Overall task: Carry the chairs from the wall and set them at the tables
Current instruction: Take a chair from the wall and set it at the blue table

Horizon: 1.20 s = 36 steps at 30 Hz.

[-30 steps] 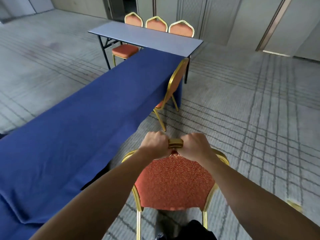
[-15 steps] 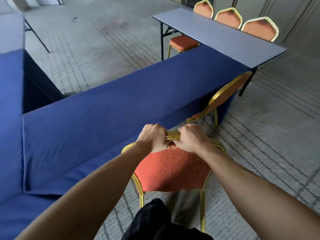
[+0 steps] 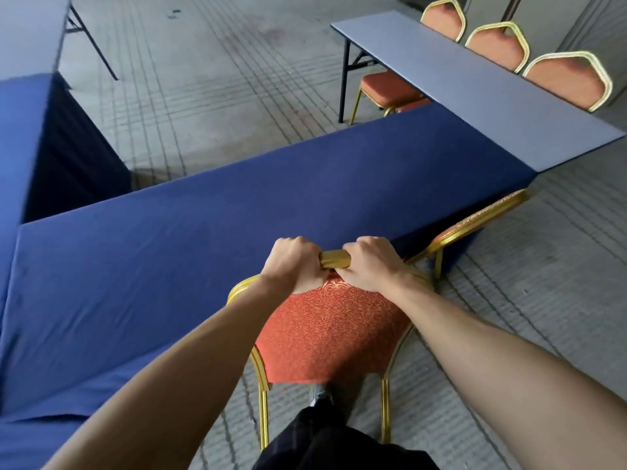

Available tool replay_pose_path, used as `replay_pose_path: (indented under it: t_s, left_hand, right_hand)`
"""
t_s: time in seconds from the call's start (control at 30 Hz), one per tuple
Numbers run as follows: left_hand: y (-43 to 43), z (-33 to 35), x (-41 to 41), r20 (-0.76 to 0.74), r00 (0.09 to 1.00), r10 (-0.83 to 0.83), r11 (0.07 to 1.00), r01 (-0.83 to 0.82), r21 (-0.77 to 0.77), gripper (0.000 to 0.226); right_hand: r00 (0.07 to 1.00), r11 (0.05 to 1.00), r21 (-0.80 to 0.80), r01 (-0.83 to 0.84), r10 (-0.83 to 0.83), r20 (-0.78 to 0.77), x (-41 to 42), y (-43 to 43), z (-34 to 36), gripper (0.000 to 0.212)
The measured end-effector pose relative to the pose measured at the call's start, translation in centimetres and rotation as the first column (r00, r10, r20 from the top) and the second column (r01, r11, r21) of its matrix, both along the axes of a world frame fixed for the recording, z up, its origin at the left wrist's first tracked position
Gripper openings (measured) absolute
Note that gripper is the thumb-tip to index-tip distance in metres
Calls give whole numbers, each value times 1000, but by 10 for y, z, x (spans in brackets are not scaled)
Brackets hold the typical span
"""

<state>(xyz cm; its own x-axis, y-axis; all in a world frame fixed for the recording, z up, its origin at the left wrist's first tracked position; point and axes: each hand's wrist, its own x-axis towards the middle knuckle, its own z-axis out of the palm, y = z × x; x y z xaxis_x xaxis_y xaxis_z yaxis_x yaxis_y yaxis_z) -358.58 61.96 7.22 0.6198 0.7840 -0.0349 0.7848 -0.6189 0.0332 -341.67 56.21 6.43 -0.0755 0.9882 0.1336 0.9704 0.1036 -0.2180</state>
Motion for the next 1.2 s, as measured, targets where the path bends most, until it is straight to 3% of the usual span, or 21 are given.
replay_pose_path:
  t_s: [0.2, 0.43, 0.7, 0.97, 1.2]
  left_hand:
    - [43, -2, 18, 40, 997, 73, 996, -75, 49, 37]
    - [22, -18, 32, 74, 988, 133, 989, -137, 57, 24]
    - [-24, -54, 76, -4, 985, 173, 982, -173, -73, 25]
    - [-73, -73, 75, 87, 905, 417, 865, -365, -345, 22]
    - [-100, -72, 86, 114, 876, 468, 822, -384, -420, 33]
  right_hand:
    - [995, 993, 55, -101, 102, -10, 22, 55, 6, 41]
    - [977, 977, 28, -212, 212, 2, 44, 57, -14, 32]
    - [961, 959, -55, -278, 276, -26, 85, 19, -55, 27]
    - [929, 922, -133, -362, 347, -126, 84, -22, -72, 29]
    - [920, 920, -110, -376, 356, -164, 93, -48, -75, 30]
